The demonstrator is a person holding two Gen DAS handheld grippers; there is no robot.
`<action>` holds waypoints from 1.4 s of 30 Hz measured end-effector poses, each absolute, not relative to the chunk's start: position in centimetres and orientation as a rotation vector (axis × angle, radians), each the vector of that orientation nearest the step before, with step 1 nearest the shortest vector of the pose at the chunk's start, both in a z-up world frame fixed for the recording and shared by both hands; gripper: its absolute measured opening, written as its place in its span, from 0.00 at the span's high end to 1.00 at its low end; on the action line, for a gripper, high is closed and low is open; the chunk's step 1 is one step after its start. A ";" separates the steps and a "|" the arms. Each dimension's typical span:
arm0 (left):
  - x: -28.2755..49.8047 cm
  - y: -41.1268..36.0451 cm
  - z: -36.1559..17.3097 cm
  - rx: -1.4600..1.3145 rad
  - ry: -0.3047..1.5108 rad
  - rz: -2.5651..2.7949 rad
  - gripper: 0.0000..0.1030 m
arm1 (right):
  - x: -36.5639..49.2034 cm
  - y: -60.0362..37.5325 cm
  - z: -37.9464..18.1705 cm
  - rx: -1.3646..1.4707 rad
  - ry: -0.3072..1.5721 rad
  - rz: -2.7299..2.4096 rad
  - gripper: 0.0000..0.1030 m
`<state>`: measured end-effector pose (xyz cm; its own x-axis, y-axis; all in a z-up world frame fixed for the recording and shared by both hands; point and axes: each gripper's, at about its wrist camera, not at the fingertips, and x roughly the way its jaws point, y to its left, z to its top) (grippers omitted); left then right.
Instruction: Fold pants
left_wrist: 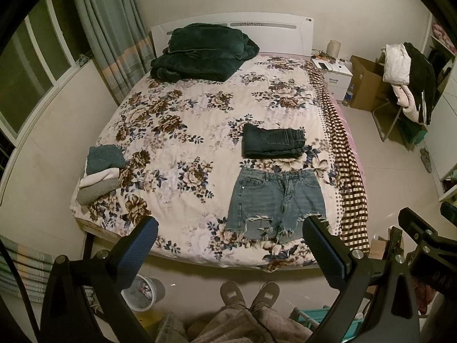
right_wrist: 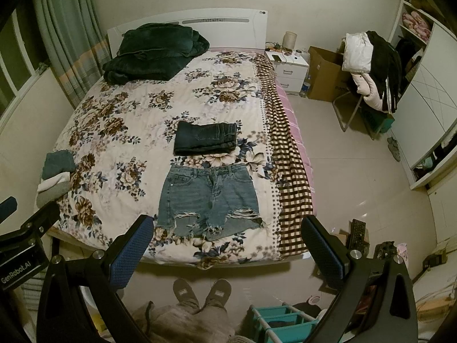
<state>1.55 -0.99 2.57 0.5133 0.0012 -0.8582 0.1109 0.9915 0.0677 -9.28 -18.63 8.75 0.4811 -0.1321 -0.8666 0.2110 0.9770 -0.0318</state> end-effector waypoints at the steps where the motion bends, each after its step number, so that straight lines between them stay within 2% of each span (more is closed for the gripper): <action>1: 1.7 -1.0 2.7 0.118 1.031 -0.067 0.00 | -9.3 -18.6 8.7 0.082 1.048 -0.211 0.00; 18: 1.6 -0.7 3.1 0.110 1.041 -0.084 0.00 | -8.8 -17.2 9.5 0.081 1.071 -0.212 0.00; 25: 1.4 -0.7 2.7 0.107 1.043 -0.092 0.00 | -9.2 -17.4 8.0 0.085 1.074 -0.222 0.00; 34: 5.2 -1.6 -2.7 0.158 1.049 -0.089 0.00 | -6.8 -17.1 5.1 0.124 1.095 -0.262 0.00; 42: 13.0 -3.9 -10.8 0.189 1.122 -0.038 0.00 | 1.1 -21.4 -3.3 0.212 1.162 -0.240 0.00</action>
<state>12.98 -3.88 -10.84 0.4350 0.0646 -0.8981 0.1259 0.9833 0.1318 1.13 -21.37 -3.28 0.3770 -0.0768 -0.9230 0.2949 0.9547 0.0410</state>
